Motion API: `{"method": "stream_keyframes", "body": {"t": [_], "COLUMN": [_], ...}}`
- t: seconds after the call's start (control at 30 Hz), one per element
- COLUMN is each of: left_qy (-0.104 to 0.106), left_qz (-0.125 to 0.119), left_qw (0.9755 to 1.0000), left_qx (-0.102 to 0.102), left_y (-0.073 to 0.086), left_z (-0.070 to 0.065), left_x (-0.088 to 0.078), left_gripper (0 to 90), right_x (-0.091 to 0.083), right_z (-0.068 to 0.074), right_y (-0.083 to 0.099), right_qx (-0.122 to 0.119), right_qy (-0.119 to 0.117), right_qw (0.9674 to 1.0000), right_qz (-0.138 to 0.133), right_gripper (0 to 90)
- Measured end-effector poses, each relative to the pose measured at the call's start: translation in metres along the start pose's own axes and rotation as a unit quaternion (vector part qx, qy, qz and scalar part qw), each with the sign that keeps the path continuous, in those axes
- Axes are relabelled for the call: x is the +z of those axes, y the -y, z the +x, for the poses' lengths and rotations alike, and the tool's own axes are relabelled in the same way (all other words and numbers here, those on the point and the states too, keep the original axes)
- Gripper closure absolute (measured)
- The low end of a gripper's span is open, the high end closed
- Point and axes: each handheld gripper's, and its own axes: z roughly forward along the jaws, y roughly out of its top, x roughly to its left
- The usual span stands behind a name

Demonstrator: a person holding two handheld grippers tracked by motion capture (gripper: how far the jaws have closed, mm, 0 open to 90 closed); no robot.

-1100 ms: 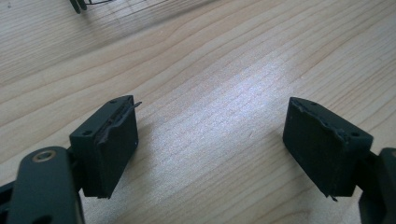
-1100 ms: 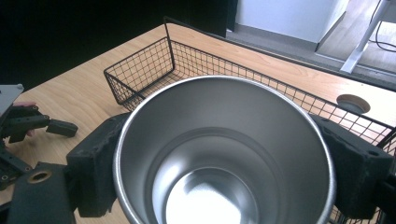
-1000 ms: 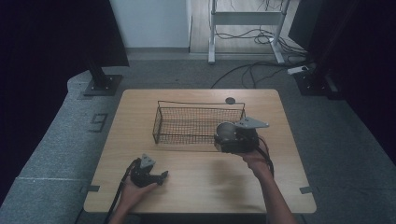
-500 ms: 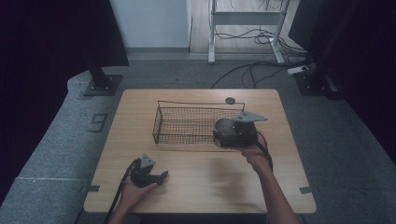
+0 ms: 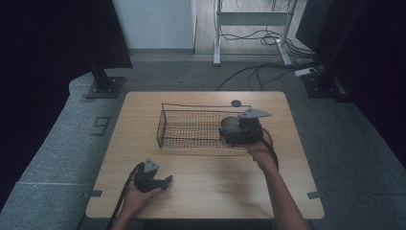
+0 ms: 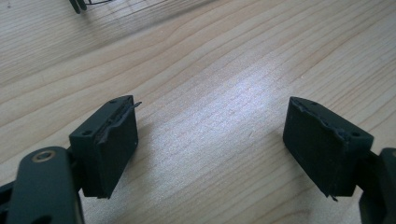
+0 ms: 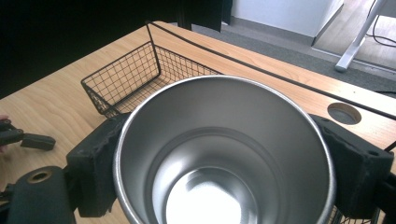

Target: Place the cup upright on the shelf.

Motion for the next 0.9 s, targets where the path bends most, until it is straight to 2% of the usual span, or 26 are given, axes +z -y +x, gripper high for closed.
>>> {"method": "stream_keyframes", "body": {"t": [0.23, 0.5, 0.9], "left_qy": [0.000, 0.001, 0.001], "left_qz": [-0.001, 0.000, -0.001], "left_qw": [1.0000, 1.0000, 1.0000], "left_qx": [-0.001, 0.000, 0.000], "left_y": [0.000, 0.000, 0.000], "left_z": [0.000, 0.000, 0.000], "left_x": [0.000, 0.000, 0.000], "left_gripper": [17.7, 17.7, 17.7], "right_x": [0.008, 0.015, 0.022], "right_z": [-0.006, -0.016, -0.027], "right_y": [-0.006, -0.008, -0.010], "right_qx": [-0.002, 0.010, 0.019], "right_qy": [0.002, -0.004, -0.001], "right_qw": [1.0000, 0.9999, 0.9997], "right_qz": [0.008, 0.011, 0.014], "right_gripper": [13.4, 13.3, 13.3]}}
